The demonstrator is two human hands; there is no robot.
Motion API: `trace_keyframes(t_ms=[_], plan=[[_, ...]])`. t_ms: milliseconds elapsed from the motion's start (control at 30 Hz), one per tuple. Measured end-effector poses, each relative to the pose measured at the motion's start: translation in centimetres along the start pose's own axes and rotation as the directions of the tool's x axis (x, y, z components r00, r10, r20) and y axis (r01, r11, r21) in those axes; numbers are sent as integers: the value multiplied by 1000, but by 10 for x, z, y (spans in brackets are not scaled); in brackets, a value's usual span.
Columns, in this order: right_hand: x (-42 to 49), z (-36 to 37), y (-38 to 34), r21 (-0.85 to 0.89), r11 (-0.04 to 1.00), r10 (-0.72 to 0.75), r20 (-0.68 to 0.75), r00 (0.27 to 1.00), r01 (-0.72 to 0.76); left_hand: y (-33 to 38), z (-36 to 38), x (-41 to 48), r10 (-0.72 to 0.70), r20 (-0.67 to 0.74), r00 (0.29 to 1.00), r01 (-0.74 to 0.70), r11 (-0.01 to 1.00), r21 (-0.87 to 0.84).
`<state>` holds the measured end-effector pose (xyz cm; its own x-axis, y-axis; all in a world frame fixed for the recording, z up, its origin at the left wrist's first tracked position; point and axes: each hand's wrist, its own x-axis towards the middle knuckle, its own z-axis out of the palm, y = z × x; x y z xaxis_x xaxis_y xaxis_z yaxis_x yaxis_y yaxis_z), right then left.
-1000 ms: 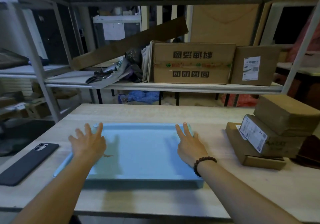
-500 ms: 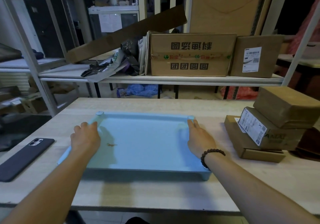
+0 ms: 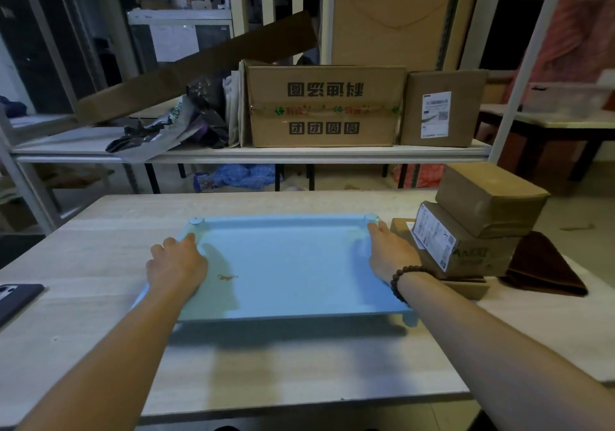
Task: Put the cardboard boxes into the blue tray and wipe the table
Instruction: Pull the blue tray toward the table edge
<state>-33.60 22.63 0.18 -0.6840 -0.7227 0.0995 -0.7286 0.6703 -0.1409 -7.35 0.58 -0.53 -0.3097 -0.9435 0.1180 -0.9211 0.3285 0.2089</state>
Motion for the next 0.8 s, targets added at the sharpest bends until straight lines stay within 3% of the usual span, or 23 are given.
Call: trace_keyframes(t_ms=[400,633,733,800], plan=[[1,16,17,55,998,32,12,999,-33,20,14,-10,-81,59,995,81,997,-4],[4,24,17,-5,1000,28,35,999,-28,19,18,-11,-66,90,994,64,998,25],[4,7,6,-40,999,-15,-29,999,14,22,14,-13,-92,69,993,84,990,116],[7,-11,0,-53,998,-51,-100,994,45,30,11,-12,-31,10,999,29,990,135]])
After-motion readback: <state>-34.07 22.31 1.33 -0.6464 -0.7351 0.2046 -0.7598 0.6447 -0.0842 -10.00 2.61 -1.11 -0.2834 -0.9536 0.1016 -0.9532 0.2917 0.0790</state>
